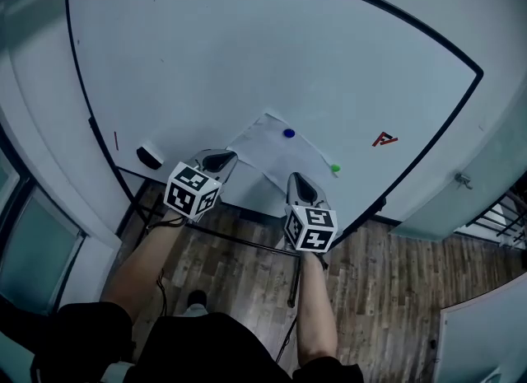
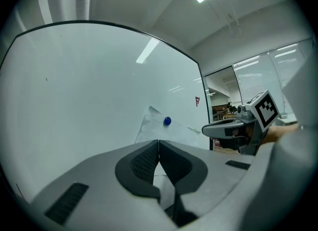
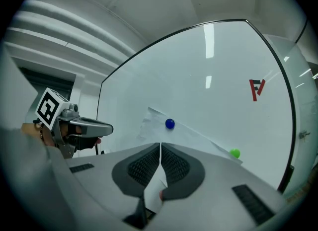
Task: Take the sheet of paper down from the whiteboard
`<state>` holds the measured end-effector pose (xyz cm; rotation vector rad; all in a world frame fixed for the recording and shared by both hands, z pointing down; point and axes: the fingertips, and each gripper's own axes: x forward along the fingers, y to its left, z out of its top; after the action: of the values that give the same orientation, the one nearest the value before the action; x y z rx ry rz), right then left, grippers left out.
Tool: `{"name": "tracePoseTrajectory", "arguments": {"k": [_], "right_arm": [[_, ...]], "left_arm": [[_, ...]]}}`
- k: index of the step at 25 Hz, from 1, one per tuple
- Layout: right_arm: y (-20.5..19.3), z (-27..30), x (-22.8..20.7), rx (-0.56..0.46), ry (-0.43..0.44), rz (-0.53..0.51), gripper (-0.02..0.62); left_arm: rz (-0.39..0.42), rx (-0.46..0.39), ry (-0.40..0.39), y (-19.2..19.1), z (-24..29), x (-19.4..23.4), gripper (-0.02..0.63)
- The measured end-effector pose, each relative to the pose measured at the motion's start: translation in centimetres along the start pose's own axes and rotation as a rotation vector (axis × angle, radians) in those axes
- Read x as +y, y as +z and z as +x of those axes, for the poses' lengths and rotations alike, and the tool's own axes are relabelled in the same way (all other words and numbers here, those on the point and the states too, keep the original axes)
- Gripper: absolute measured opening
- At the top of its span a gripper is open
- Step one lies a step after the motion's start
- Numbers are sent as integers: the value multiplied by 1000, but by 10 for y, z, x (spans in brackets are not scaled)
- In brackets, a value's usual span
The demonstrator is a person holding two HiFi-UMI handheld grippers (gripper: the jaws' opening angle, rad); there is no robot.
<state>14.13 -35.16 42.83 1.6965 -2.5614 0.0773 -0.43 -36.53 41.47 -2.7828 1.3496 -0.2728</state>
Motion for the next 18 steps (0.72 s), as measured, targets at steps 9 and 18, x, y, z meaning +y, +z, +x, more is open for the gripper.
{"name": "tracePoseTrajectory", "arguments": {"k": [9, 18], "right_arm": [[-1, 42, 5, 19, -76, 2, 27], [5, 62, -7, 0, -181, 54, 28]], "left_arm": [[-13, -28, -125, 7, 27, 29, 23], [60, -71, -212, 26, 66, 32, 75]]}}
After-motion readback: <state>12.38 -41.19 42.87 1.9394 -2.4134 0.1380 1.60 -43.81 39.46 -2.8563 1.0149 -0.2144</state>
